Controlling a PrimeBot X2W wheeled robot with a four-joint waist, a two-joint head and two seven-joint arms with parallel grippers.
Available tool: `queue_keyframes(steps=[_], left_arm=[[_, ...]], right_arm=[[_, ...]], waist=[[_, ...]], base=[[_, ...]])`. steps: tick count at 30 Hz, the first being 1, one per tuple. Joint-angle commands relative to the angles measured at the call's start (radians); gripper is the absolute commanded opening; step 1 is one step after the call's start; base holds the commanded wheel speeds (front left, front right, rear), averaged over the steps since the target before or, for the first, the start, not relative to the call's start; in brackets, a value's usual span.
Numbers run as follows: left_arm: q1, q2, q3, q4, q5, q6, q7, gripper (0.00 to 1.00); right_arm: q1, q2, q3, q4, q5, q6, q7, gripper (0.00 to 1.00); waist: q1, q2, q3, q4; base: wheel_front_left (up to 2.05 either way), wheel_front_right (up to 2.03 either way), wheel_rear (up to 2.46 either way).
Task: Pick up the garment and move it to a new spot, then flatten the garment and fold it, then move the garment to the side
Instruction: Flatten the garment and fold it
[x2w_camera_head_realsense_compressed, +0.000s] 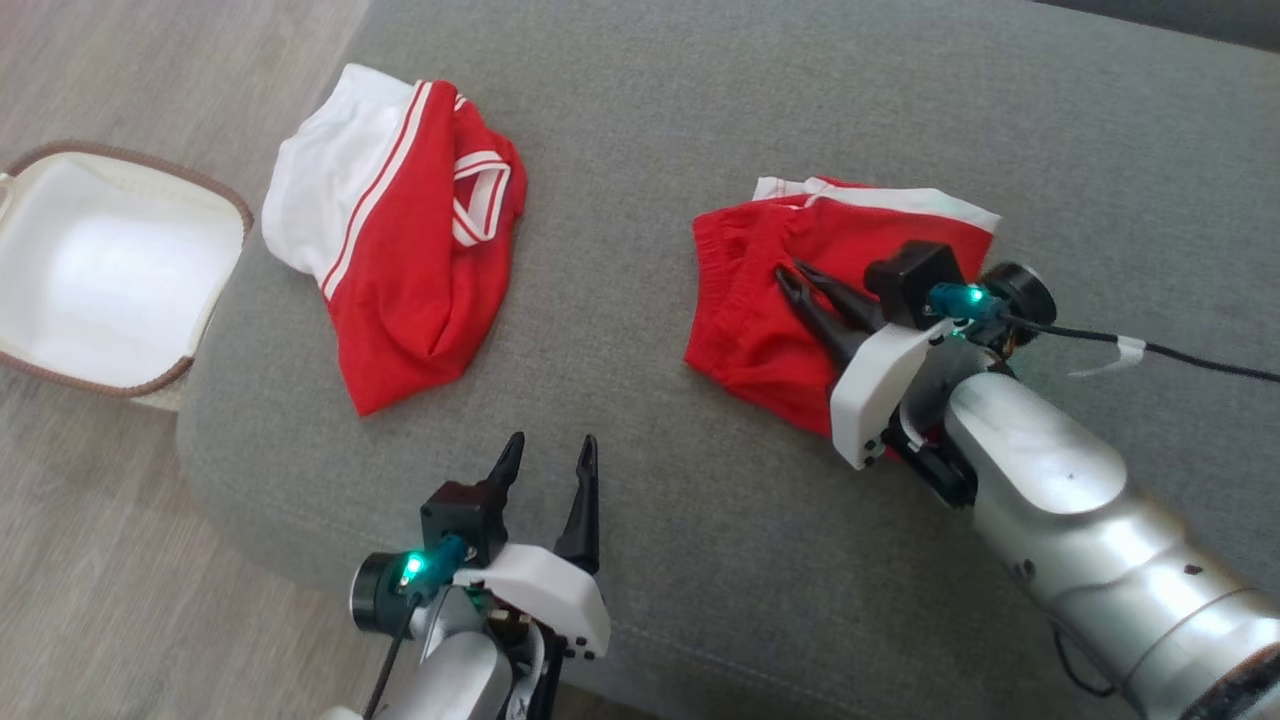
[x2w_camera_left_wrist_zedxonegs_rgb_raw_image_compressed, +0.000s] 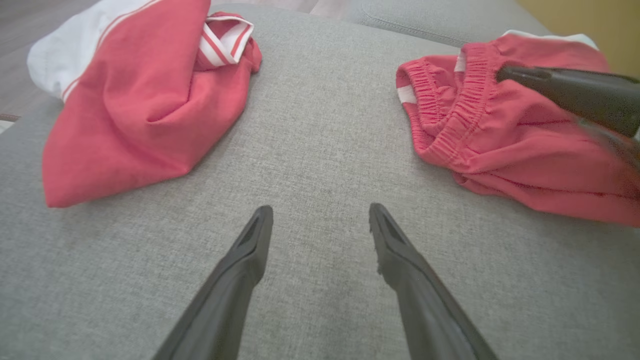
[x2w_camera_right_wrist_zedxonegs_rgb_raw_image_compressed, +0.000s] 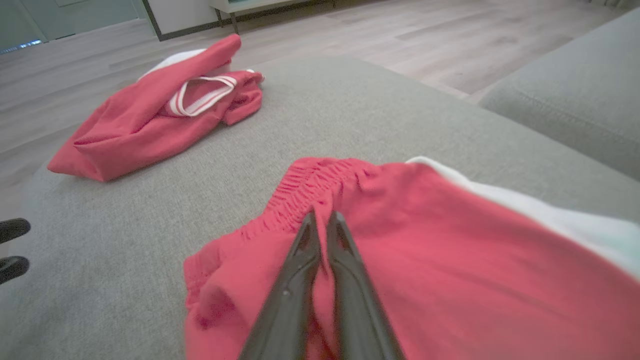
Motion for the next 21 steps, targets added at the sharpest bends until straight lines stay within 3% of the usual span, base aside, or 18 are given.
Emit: queue_keyframes(steps=[1, 8, 15, 18, 21], left_arm=[[-0.041, 0.007, 0.025, -0.021, -0.008, 0.007, -0.006, 1.00], [-0.059, 0.007, 0.034, -0.024, -0.002, 0.019, -0.006, 1.00], [-0.065, 0.007, 0.070, -0.031, 0.023, 0.024, -0.006, 1.00], [-0.065, 0.007, 0.092, -0.032, 0.040, 0.025, -0.006, 1.00], [-0.062, 0.007, 0.127, -0.029, 0.064, 0.028, -0.006, 1.00]], right_arm=[[-0.018, 0.029, 0.011, 0.005, 0.021, 0.007, -0.015, 1.00], [-0.030, 0.057, 0.019, 0.093, 0.088, 0.007, -0.093, 1.00], [-0.030, 0.056, -0.049, 0.091, 0.110, 0.007, -0.158, 1.00], [-0.015, 0.042, -0.141, 0.059, 0.086, 0.007, -0.163, 1.00], [0.072, 0.029, -0.351, -0.026, 0.004, 0.007, -0.164, 1.00]], waist=[[0.0000, 0.0000, 0.004, 0.005], [0.0000, 0.0000, -0.004, -0.023], [0.0000, 0.0000, -0.031, -0.095], [0.0000, 0.0000, -0.047, -0.141], [0.0000, 0.0000, -0.071, -0.200]], base=[[0.00, 0.00, 0.00], [0.00, 0.00, 0.00], [0.00, 0.00, 0.00], [0.00, 0.00, 0.00], [0.00, 0.00, 0.00]])
